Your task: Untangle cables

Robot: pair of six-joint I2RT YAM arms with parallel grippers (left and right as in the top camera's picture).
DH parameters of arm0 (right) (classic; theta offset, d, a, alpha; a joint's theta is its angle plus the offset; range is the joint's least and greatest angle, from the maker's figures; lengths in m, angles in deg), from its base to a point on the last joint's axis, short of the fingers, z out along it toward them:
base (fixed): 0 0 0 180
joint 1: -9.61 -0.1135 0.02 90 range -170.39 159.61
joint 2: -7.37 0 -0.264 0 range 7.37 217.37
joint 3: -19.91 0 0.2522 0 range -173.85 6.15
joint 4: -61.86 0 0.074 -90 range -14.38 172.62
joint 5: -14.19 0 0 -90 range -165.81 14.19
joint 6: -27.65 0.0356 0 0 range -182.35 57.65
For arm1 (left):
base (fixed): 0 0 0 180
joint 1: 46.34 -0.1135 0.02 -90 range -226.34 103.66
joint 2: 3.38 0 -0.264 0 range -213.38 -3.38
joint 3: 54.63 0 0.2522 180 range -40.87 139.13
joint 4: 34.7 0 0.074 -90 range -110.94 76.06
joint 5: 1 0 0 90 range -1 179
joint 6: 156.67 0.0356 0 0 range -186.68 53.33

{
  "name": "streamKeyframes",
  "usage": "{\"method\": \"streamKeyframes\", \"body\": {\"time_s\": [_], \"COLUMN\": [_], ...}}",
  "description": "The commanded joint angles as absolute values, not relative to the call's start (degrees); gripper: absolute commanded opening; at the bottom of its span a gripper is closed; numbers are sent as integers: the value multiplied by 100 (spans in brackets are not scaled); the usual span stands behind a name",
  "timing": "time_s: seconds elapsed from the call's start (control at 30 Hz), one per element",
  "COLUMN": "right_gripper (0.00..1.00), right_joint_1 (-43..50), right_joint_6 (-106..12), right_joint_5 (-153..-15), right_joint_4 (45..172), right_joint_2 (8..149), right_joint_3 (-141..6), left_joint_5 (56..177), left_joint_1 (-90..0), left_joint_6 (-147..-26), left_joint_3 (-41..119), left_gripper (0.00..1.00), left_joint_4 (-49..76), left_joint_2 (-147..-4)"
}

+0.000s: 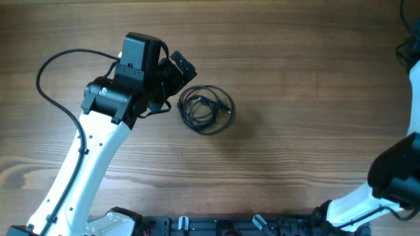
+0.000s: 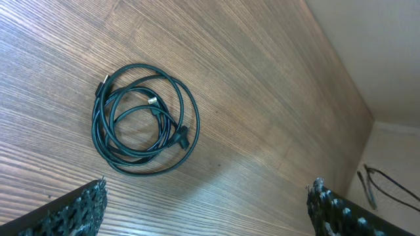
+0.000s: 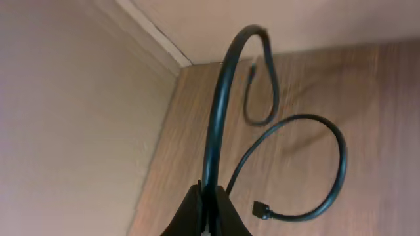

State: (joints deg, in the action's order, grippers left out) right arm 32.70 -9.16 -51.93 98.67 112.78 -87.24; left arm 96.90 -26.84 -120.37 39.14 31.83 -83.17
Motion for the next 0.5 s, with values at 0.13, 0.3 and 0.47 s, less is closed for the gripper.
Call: {"method": "streamKeyframes", "body": {"time_s": [0.13, 0.3, 0.47], "right_gripper": [5, 81, 99], "right_joint_1": [3251, 3290, 3436], "right_joint_6": [-776, -1995, -2033], "right_joint_5": [-8258, -8863, -9829], "right_joint_4": [7808, 7838, 8208], "right_joint_2": [12701, 12701, 12486], "right_joint_3": [-8715, -8955, -9191], "left_joint_5": [9574, 9574, 9574], "left_joint_1": [-2686, -2686, -2686], "left_joint_6": [-11943, -11943, -11943], "left_joint_3": [4015, 4015, 4015], "left_gripper": [100, 100, 100], "left_joint_4": [3190, 3190, 3190], "left_joint_2": [-8223, -8225, -8225]}}
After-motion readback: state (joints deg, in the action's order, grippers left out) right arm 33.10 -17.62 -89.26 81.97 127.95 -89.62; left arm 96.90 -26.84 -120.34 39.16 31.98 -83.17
